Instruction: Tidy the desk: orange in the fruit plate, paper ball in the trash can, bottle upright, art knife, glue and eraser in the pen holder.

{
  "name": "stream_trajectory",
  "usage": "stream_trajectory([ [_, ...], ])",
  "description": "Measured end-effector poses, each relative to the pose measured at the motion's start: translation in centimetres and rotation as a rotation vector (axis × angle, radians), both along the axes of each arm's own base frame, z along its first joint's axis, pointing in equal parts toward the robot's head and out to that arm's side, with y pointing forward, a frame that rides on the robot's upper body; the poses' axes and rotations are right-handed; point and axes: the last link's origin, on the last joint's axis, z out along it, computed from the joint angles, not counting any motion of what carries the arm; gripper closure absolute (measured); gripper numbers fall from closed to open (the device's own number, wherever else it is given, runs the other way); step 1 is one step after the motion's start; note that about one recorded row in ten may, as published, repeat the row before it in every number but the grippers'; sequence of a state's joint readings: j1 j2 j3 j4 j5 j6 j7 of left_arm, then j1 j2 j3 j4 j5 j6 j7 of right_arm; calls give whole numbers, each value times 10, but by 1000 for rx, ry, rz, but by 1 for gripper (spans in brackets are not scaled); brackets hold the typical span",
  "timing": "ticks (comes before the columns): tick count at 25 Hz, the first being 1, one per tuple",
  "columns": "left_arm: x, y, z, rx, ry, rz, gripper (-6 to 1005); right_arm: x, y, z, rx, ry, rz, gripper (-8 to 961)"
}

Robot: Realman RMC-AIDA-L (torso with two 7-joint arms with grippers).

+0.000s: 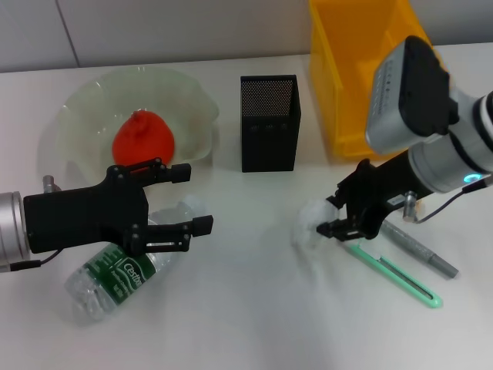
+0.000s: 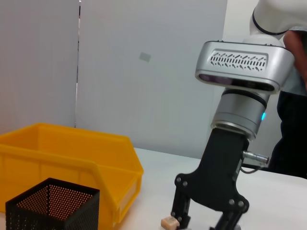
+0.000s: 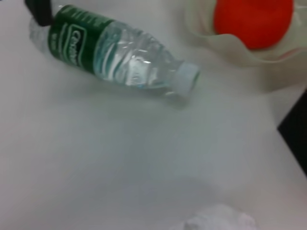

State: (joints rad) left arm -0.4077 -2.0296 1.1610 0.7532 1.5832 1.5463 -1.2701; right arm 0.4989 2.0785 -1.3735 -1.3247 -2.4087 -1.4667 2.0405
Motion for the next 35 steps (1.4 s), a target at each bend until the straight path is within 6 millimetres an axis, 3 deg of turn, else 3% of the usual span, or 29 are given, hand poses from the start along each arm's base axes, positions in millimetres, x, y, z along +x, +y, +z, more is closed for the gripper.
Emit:
stream_trajectory([
  [11,0,0,0,0,0,-1,187,2,11,23,97,2,-1,572],
  [24,4,1,-3,-5,-2,-11,191,1,31,78,327,42,24,575],
  [35,6,0,-6,-5,-6,-21,194,13,51,94,464,27,45,575],
])
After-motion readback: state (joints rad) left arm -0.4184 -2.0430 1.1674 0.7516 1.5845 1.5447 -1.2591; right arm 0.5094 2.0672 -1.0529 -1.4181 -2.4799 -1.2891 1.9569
